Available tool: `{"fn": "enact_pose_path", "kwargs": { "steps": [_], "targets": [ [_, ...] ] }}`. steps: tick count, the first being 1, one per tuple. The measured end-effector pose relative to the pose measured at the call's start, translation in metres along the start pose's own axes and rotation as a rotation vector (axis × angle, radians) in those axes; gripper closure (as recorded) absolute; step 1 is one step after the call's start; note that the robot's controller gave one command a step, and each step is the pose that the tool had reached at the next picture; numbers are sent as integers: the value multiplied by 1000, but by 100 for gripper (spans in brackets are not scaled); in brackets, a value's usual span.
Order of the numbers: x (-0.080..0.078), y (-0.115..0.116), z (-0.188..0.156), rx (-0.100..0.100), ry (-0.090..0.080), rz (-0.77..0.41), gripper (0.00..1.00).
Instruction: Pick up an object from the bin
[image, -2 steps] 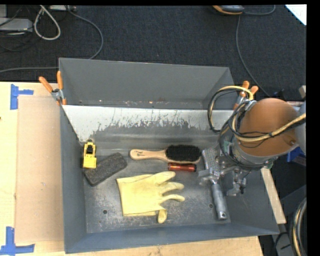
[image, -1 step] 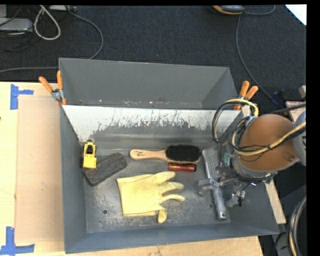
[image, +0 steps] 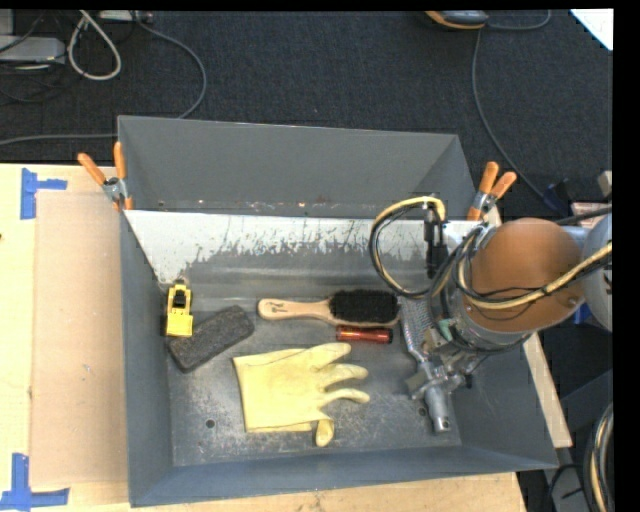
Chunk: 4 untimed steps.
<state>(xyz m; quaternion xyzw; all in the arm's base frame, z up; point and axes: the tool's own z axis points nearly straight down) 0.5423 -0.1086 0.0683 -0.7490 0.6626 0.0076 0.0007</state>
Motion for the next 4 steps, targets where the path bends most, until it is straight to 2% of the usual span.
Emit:
{"fn": "enact_pose_path", "kwargs": {
  "steps": [2,3,4],
  "targets": [
    [-1,1,-8,-3,-1,6,100],
    [-3,2,-45,-9,-5,8,100],
    [-5,3,-66,-10,-7,14,100]
  ]
}}
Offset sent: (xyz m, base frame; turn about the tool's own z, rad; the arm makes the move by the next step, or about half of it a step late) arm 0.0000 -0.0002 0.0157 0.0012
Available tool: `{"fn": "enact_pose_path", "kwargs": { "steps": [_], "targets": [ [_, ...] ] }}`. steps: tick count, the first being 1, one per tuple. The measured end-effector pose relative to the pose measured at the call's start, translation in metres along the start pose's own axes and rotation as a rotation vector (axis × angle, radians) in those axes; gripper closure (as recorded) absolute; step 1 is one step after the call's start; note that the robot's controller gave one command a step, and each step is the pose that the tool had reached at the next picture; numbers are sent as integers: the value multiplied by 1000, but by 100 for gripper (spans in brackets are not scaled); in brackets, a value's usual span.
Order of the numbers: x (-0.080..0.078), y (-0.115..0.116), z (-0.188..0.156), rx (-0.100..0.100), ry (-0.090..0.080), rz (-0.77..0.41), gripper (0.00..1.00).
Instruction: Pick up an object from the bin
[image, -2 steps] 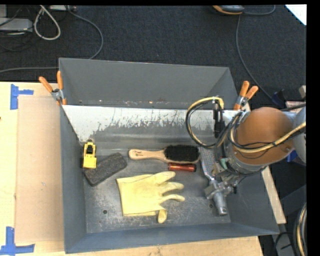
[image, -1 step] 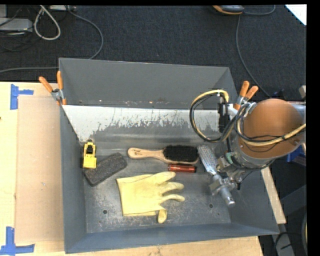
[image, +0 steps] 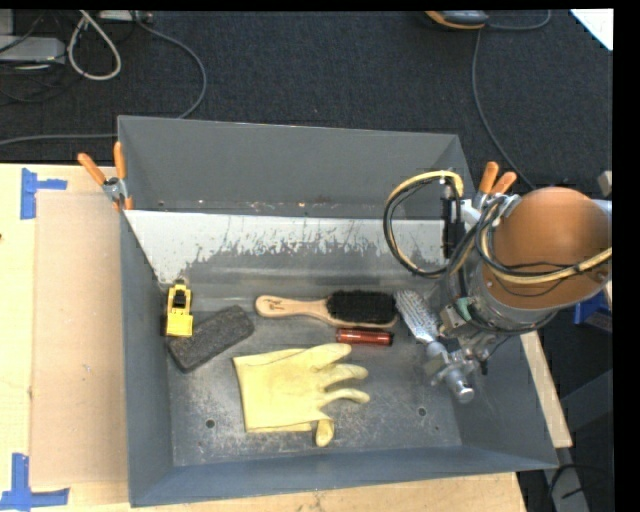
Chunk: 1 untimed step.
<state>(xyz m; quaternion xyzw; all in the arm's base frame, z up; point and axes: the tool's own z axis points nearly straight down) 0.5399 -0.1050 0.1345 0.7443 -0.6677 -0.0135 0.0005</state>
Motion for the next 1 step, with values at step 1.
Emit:
{"fn": "enact_pose_path", "kwargs": {
  "steps": [1],
  "targets": [
    [-1,2,0,-3,-2,2,100]
  ]
}}
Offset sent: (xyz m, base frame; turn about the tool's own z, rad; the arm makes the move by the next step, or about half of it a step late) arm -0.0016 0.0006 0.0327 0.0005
